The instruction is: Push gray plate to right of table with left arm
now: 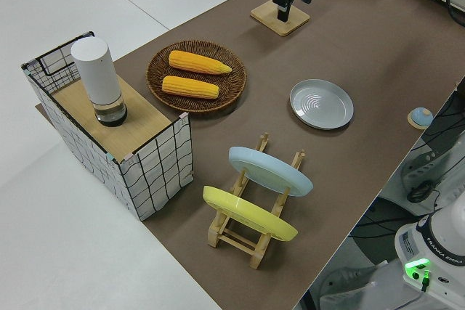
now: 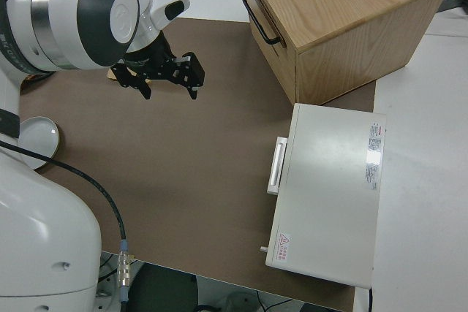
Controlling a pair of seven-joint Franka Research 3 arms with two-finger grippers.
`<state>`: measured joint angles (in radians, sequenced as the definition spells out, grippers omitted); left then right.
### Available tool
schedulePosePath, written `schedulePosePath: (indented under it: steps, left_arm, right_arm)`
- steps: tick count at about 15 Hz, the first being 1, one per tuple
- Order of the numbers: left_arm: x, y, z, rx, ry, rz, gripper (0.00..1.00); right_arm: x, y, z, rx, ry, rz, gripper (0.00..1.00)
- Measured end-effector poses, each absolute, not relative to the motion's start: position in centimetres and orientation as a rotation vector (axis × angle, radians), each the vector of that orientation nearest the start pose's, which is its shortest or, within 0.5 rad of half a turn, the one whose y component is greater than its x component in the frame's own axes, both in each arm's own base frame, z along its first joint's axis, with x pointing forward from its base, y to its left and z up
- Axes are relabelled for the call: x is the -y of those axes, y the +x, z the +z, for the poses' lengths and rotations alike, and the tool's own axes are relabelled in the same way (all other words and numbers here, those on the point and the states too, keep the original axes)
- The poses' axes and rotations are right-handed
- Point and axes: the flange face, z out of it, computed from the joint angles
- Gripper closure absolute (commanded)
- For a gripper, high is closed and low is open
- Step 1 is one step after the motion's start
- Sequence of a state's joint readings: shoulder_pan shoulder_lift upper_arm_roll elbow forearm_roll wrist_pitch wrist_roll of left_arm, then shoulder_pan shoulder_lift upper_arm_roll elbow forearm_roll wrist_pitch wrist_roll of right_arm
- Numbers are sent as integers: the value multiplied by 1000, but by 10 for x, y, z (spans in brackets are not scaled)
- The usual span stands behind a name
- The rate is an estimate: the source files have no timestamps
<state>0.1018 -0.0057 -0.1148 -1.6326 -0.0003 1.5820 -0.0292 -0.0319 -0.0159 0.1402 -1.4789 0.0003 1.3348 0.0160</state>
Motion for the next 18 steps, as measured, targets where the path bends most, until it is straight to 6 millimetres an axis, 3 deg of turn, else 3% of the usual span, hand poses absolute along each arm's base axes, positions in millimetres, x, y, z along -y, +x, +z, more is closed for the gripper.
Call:
schedulePosePath:
  steps: [18]
  left_arm:
    - [-7, 551, 600, 67, -3139, 74, 5]
  right_arm:
    - [-57, 521, 656, 145, -3142, 201, 17]
